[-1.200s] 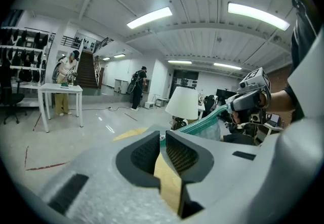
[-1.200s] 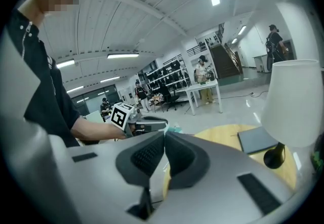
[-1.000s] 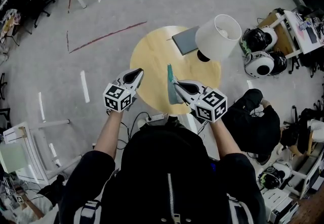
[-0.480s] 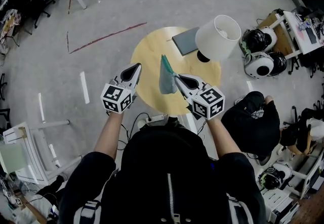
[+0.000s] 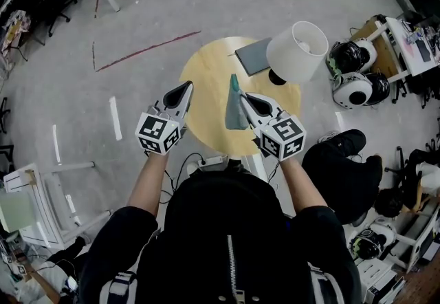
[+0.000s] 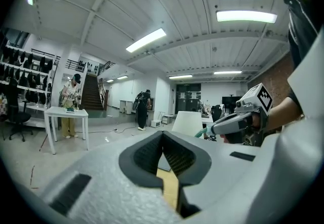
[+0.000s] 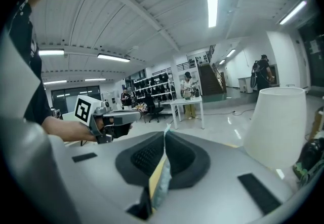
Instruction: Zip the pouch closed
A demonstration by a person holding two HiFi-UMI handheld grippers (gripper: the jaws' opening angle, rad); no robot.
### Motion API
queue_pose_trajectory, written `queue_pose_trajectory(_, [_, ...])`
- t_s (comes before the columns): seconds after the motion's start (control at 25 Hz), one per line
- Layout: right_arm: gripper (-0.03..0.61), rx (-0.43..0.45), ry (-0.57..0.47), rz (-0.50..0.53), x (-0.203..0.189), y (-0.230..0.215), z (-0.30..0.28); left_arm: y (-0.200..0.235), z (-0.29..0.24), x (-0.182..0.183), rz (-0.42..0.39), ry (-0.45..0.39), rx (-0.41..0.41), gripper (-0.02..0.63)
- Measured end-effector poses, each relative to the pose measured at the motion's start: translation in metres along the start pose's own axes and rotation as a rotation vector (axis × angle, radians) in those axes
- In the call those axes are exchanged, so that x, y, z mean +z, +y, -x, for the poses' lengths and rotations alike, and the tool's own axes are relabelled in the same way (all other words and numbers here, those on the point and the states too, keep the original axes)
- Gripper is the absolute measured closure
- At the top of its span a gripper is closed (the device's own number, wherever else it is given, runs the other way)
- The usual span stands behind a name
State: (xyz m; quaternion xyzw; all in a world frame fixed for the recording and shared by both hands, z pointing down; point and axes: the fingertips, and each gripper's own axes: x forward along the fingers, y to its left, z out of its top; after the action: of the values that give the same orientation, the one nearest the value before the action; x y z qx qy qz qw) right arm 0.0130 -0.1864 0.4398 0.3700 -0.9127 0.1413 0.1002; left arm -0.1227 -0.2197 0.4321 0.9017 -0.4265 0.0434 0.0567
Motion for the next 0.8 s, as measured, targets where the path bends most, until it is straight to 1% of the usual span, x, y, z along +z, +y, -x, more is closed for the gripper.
queue_pose_trajectory(0.28, [0.565,-0.041,-0.055,0.028,0.009,-0.004,0.006,-0.002,0.003,-0.002,-0.006,0.002,0.018,0.612])
queue_pose_trajectory(0.48, [0.565,-0.056,-0.050,0.048,0.006,-0.006,0.006,-0.005,0.002,-0.008,-0.003,0.014,0.017,0.612])
queue_pose_trajectory(0.8, [0.565,-0.057,-0.050,0.040,0.006,-0.007,0.009,-0.009,0.000,-0.013,0.014,0.023,0.013,0.612])
